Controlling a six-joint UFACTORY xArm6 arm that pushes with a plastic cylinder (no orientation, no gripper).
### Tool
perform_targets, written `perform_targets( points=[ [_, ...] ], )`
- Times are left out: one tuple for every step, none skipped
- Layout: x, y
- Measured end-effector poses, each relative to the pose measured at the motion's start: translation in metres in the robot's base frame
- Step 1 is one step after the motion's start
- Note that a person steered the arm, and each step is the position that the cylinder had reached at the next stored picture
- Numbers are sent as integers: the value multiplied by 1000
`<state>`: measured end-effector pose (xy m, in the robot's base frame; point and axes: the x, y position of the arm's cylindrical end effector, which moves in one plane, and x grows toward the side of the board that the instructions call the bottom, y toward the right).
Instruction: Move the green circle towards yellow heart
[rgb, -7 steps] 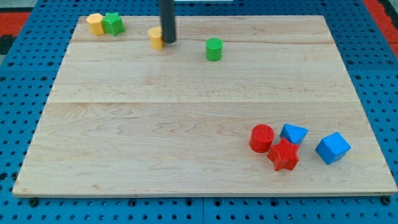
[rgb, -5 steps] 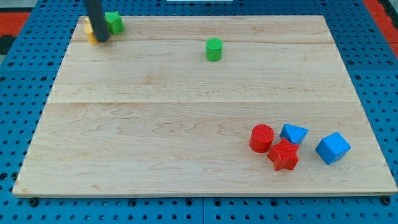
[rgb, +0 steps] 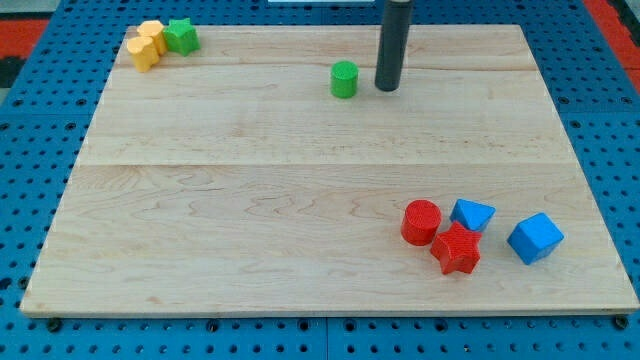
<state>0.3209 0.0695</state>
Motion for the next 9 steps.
perform_targets(
  points=[
    [-14, -63],
    [-41, -111],
    [-54, -82],
    [-62, -40],
    [-79, -63],
    [-90, -146],
    [-90, -233],
    [-84, -216],
    [-68, -180]
  ],
)
